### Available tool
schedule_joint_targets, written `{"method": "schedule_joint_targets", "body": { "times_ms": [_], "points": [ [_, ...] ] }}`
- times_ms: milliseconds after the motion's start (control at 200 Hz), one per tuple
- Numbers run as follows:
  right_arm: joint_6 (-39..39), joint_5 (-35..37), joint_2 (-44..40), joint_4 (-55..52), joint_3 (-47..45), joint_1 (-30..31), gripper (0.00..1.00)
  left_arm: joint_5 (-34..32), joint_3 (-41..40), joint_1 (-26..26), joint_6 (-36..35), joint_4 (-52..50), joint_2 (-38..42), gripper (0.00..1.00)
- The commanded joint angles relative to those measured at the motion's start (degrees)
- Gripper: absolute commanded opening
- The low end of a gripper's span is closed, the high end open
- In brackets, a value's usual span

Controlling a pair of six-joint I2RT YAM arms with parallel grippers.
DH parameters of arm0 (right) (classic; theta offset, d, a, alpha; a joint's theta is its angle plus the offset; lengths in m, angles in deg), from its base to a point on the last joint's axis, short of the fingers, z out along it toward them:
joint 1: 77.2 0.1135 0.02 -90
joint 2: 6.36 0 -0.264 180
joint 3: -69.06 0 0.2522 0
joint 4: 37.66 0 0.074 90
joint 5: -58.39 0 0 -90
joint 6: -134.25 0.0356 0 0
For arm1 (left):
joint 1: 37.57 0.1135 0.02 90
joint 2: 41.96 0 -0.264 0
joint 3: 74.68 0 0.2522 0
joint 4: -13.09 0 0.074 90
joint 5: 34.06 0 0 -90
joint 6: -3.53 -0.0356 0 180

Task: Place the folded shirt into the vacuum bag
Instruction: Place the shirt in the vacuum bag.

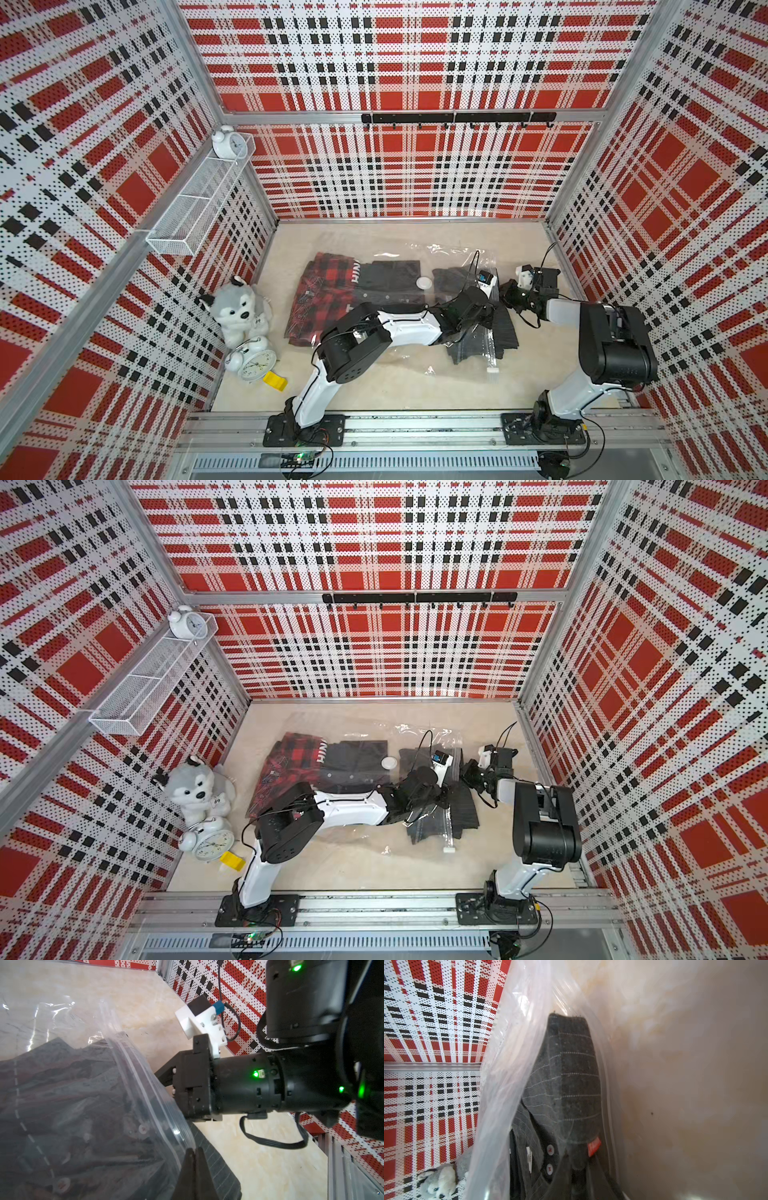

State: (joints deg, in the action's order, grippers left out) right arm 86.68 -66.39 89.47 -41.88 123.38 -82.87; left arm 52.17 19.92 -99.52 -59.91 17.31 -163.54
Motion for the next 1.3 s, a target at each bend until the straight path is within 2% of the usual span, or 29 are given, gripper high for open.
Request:
{"method": "schedule_joint_targets", "body": {
  "times_ms": [0, 50, 150, 301, 361, 446, 711, 782, 872, 982, 1087, 1147, 1222, 1298],
  "points": [
    [3.1, 0.1, 1.5, 3.7, 1.3, 1.7, 0.25, -0.1, -0.6, -1.0, 0.0, 2.7, 2.9, 0.0],
    [1.5, 0.6, 0.4, 1.5, 1.4, 1.6, 0.34, -0.5, -0.9, -0.9, 0.1, 3.0, 2.9, 0.0],
    [-4.5, 6.7, -4.5, -8.2, 1.4, 0.5, 0.63, -0.9, -2.1, -0.6, 0.6, 4.2, 2.8, 0.0],
    [-9.4, 12.0, -14.7, -17.5, -2.4, -4.0, 0.92, -0.3, -2.4, -0.1, 1.1, 5.1, 2.1, 0.0],
    [-9.9, 14.0, -19.0, -20.4, -4.4, -5.6, 0.98, -0.2, -2.4, 0.0, 1.0, 5.2, 1.9, 0.0],
    [-9.8, 16.2, -23.8, -25.2, -6.7, -6.3, 0.99, -0.1, -2.4, 0.2, 1.0, 5.2, 1.8, 0.0],
    [-5.6, 11.7, -38.6, -26.9, -19.7, -6.1, 0.91, 0.0, -3.3, 1.4, 0.9, 5.2, 2.9, 0.0],
    [-4.3, 10.6, -38.9, -24.8, -22.5, -5.6, 0.89, 0.4, -3.2, 1.6, 0.8, 5.2, 2.8, 0.0],
    [-3.2, 8.9, -36.4, -22.9, -23.7, -3.4, 0.81, 0.2, -3.3, 1.7, 0.6, 5.2, 3.0, 0.0],
    [-0.5, 7.3, -35.1, -18.9, -24.5, 1.4, 0.6, 0.5, -3.1, 1.9, 0.7, 5.2, 3.0, 0.0],
    [2.3, 4.9, -35.8, -15.9, -24.5, 4.0, 0.32, 0.6, -3.0, 1.8, 0.8, 5.1, 3.2, 0.0],
    [3.4, 4.0, -36.5, -15.1, -23.7, 5.1, 0.19, 0.6, -3.1, 1.7, 0.9, 5.1, 3.4, 0.0],
    [4.8, 2.3, -36.9, -13.8, -22.6, 6.4, 0.09, 0.5, -3.1, 1.6, 0.9, 5.1, 3.6, 0.0],
    [5.7, 1.2, -36.7, -13.1, -21.2, 7.9, 0.06, 0.5, -3.0, 1.4, 1.1, 5.1, 3.8, 0.0]
  ]
}}
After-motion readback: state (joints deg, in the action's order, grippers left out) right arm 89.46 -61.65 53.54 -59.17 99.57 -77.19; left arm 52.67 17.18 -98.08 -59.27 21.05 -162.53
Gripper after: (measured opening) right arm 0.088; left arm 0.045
